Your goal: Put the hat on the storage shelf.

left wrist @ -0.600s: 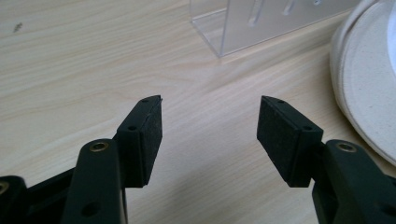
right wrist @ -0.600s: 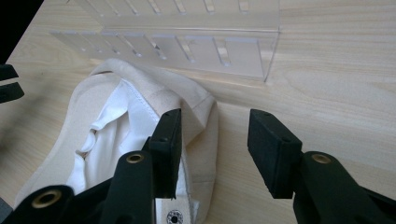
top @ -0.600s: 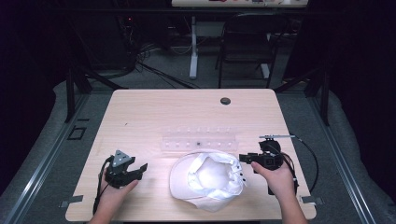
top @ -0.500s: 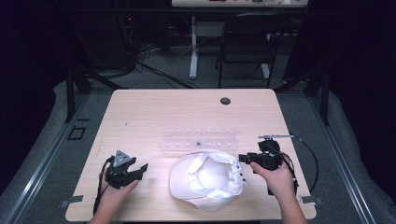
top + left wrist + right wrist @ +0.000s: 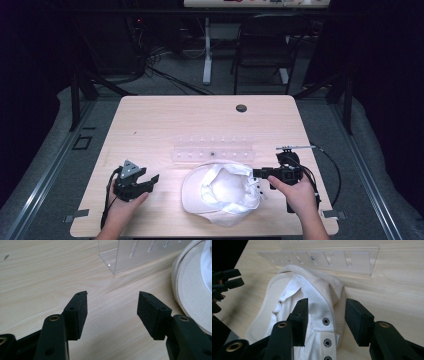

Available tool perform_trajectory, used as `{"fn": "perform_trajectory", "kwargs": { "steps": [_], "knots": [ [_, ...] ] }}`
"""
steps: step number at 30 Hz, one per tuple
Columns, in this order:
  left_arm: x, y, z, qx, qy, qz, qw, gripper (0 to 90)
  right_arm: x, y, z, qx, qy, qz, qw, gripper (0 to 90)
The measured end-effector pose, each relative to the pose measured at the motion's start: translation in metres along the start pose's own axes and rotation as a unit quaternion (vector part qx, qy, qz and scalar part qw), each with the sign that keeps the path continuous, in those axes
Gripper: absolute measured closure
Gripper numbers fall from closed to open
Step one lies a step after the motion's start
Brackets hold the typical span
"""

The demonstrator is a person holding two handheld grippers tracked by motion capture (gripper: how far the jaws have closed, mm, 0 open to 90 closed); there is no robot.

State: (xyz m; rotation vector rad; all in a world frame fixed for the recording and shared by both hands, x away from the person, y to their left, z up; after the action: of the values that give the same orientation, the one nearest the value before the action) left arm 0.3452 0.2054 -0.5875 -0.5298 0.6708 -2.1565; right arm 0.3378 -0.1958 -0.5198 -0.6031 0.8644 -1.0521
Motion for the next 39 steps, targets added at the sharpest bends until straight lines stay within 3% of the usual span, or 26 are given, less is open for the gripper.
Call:
{"fn": "perform_trajectory", "kwargs": {
  "steps": [2, 13, 17, 24, 30, 32, 39],
  "knots": [
    [0.001, 0.0, 0.001, -0.002, 0.004, -0.002, 1.0, 41.7, 0.001, 0.004, -0.003, -0.015, 0.011, 0.022, 0.9996, 50.2],
    [0.005, 0.005, 0.004, -0.004, 0.012, -0.006, 0.9999, 41.5, 0.005, 0.021, -0.018, -0.064, 0.026, 0.051, 0.9963, 46.7],
    [0.007, 0.008, 0.005, -0.004, 0.013, -0.009, 0.9999, 41.5, 0.003, 0.024, -0.022, -0.078, 0.021, 0.054, 0.9952, 46.2],
    [0.007, 0.009, 0.006, -0.005, 0.015, -0.01, 0.9998, 41.5, 0.0, 0.036, -0.034, -0.127, 0.019, 0.071, 0.9892, 46.5],
    [0.006, 0.009, 0.007, -0.005, 0.016, -0.008, 0.9998, 41.5, -0.005, 0.032, -0.032, -0.123, 0.026, 0.09, 0.988, 48.5],
    [0.006, 0.008, 0.006, -0.005, 0.015, -0.007, 0.9998, 41.5, -0.008, 0.024, -0.028, -0.114, 0.037, 0.112, 0.9864, 50.7],
    [0.006, 0.009, 0.006, -0.005, 0.015, -0.006, 0.9999, 41.5, -0.01, 0.013, -0.023, -0.108, 0.052, 0.148, 0.9817, 57.7]
  ]
}}
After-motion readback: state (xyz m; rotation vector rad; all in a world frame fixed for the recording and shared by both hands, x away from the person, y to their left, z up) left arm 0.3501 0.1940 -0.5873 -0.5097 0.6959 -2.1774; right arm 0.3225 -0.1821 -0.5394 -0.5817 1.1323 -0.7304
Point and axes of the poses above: each handheld gripper's, and its own axes: y roughly forward along the jaws, z roughly out of its top, x roughly to its right, the point moved 6 cm from there along y, roughly forward along the jaws, and after that the axes turned 9 degrees about -z, right-handed, at the moved point
